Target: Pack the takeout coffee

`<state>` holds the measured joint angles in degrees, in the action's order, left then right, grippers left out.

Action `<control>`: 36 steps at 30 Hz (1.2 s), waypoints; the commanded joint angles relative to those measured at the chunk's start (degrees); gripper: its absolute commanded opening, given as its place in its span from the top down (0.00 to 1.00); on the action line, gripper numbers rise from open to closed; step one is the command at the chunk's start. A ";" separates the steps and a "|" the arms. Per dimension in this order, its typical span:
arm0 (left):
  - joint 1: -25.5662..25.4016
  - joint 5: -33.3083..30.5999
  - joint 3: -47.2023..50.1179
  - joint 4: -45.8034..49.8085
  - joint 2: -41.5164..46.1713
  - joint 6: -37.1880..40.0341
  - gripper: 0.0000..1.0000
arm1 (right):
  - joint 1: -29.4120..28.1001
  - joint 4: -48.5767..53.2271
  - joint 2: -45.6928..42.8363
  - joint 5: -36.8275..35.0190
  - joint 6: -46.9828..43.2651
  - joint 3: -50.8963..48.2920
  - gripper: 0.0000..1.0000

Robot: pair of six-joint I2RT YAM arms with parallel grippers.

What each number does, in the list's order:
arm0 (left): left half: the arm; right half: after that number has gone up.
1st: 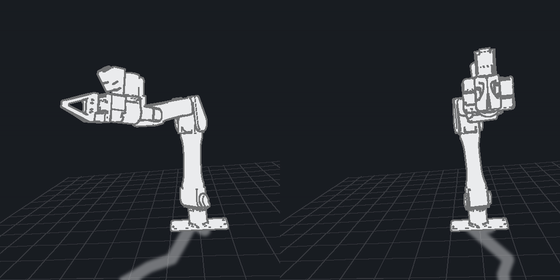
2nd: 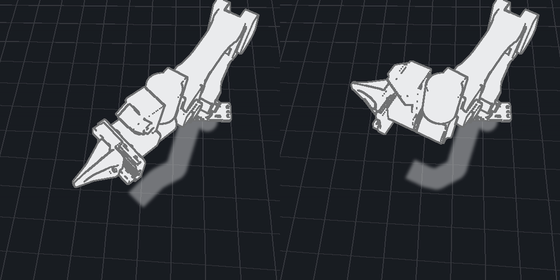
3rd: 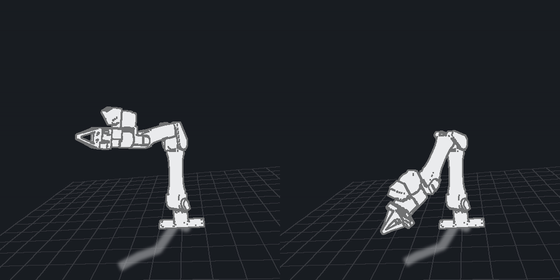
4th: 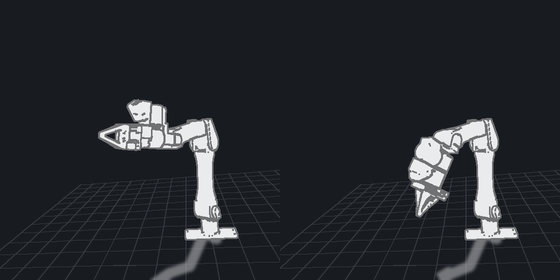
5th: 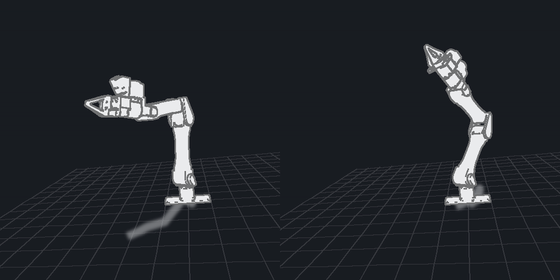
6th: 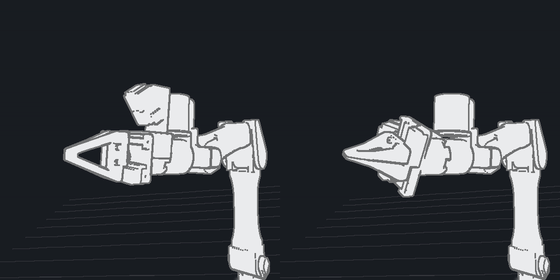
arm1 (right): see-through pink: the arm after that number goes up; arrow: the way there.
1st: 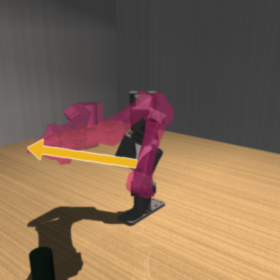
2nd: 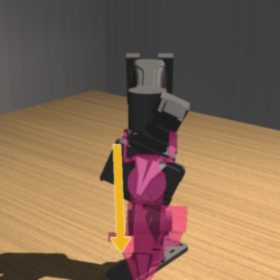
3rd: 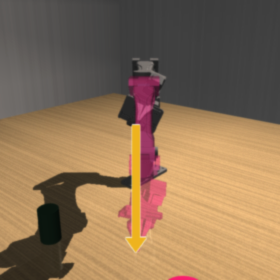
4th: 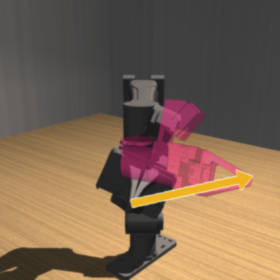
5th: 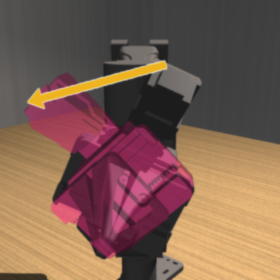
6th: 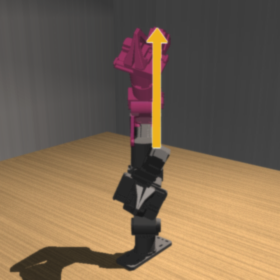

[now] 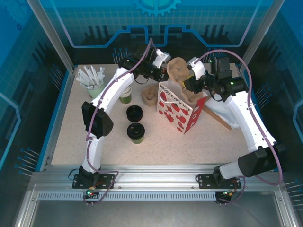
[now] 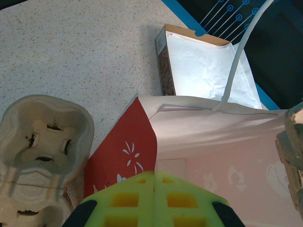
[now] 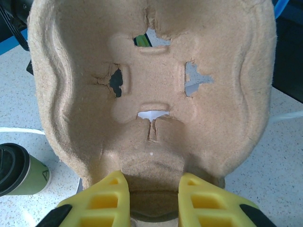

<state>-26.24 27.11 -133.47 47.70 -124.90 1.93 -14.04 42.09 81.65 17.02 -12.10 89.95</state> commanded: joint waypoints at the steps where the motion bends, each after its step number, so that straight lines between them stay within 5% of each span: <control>1: 0.50 1.71 -1.85 0.33 -0.29 0.45 1.00 | 0.99 0.41 -0.52 1.70 -0.23 -0.74 0.80; 36: 1.19 1.10 4.34 -4.09 2.93 -1.84 1.00 | -0.59 11.56 0.96 -2.28 3.75 -0.16 0.81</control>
<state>-25.61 27.35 -130.58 43.48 -124.25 0.80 -14.00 50.28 81.87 16.08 -9.02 88.23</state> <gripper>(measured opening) 0.054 0.212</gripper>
